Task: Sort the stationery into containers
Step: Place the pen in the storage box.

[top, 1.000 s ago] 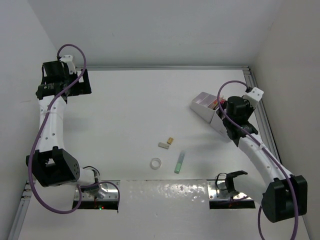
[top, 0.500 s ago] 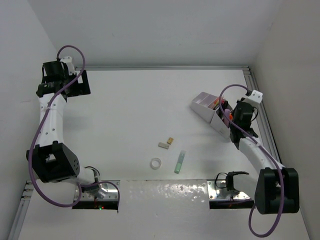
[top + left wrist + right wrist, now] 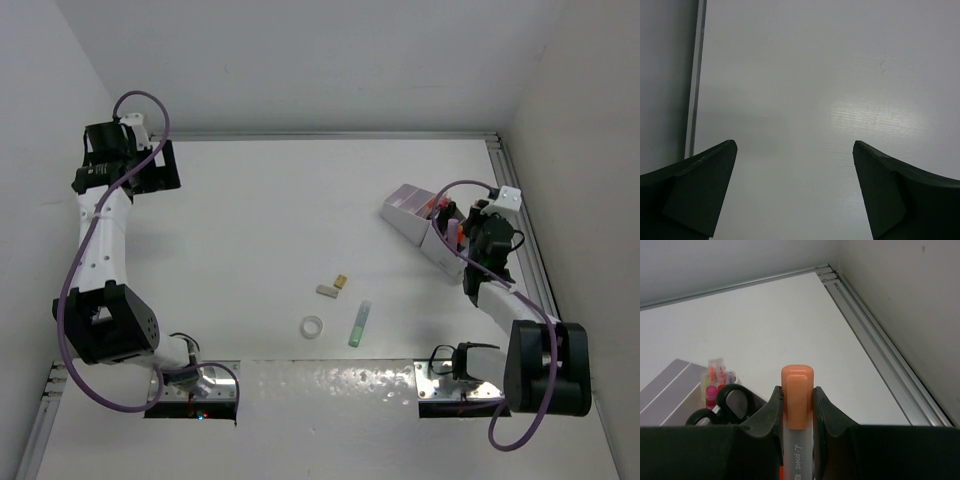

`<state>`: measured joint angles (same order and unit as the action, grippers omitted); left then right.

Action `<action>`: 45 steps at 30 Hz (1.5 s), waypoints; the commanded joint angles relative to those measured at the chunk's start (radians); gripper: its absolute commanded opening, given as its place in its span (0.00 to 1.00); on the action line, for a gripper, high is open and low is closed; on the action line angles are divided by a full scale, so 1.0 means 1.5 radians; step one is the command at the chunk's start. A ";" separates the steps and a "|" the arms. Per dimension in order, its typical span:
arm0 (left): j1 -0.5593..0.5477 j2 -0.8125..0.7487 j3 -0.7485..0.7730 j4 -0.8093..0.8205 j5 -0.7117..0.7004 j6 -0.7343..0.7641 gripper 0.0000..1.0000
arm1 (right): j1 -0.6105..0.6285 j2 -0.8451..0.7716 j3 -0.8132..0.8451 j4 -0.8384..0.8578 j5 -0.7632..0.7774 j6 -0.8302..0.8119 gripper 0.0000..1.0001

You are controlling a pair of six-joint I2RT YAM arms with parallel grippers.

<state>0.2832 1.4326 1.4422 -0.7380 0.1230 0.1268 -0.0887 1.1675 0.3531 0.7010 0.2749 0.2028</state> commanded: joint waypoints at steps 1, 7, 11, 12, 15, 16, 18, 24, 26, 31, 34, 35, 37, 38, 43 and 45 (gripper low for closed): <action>0.008 -0.005 0.021 0.019 0.012 0.008 1.00 | -0.007 0.015 -0.027 0.114 -0.077 -0.016 0.00; -0.025 -0.011 -0.014 0.028 0.021 0.038 1.00 | -0.029 0.025 -0.033 0.179 -0.150 -0.035 0.00; -0.030 -0.014 -0.023 0.033 0.025 0.032 1.00 | -0.052 0.022 -0.026 0.189 -0.180 -0.040 0.00; -0.030 -0.014 -0.023 0.033 0.026 0.033 1.00 | -0.055 0.024 -0.025 0.192 -0.200 -0.043 0.00; -0.031 -0.013 -0.022 0.034 0.025 0.033 1.00 | -0.065 0.032 -0.020 0.185 -0.231 -0.042 0.00; -0.031 -0.015 -0.020 0.034 0.025 0.033 1.00 | -0.071 0.034 -0.025 0.186 -0.250 -0.040 0.00; -0.032 -0.016 -0.022 0.034 0.025 0.033 1.00 | -0.079 0.042 -0.036 0.198 -0.264 -0.041 0.00; -0.030 -0.015 -0.019 0.034 0.023 0.033 1.00 | -0.080 0.063 -0.072 0.223 -0.271 -0.038 0.00; -0.031 -0.014 -0.016 0.034 0.027 0.033 1.00 | -0.080 0.065 -0.084 0.235 -0.271 -0.032 0.00; -0.032 -0.013 -0.011 0.032 0.026 0.032 1.00 | -0.080 0.053 -0.102 0.264 -0.258 -0.012 0.05; -0.031 -0.014 -0.011 0.032 0.029 0.031 1.00 | -0.084 0.037 -0.101 0.254 -0.248 0.001 0.22; -0.031 -0.014 -0.011 0.034 0.029 0.030 1.00 | -0.085 0.031 -0.100 0.250 -0.247 0.003 0.27; -0.032 -0.015 -0.011 0.033 0.031 0.030 1.00 | -0.087 0.012 -0.099 0.239 -0.239 0.004 0.38; -0.031 -0.014 -0.010 0.034 0.031 0.030 1.00 | -0.087 0.005 -0.099 0.235 -0.236 0.004 0.38; -0.033 -0.014 -0.006 0.032 0.038 0.030 1.00 | -0.090 -0.045 -0.091 0.195 -0.217 -0.004 0.52; -0.033 -0.015 -0.004 0.032 0.039 0.028 1.00 | -0.090 -0.066 -0.089 0.170 -0.216 -0.005 0.56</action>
<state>0.2413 1.4330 1.4078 -0.7250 0.1635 0.1642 -0.2180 1.1107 0.1993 0.9756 -0.0624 0.1921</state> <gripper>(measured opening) 0.996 0.542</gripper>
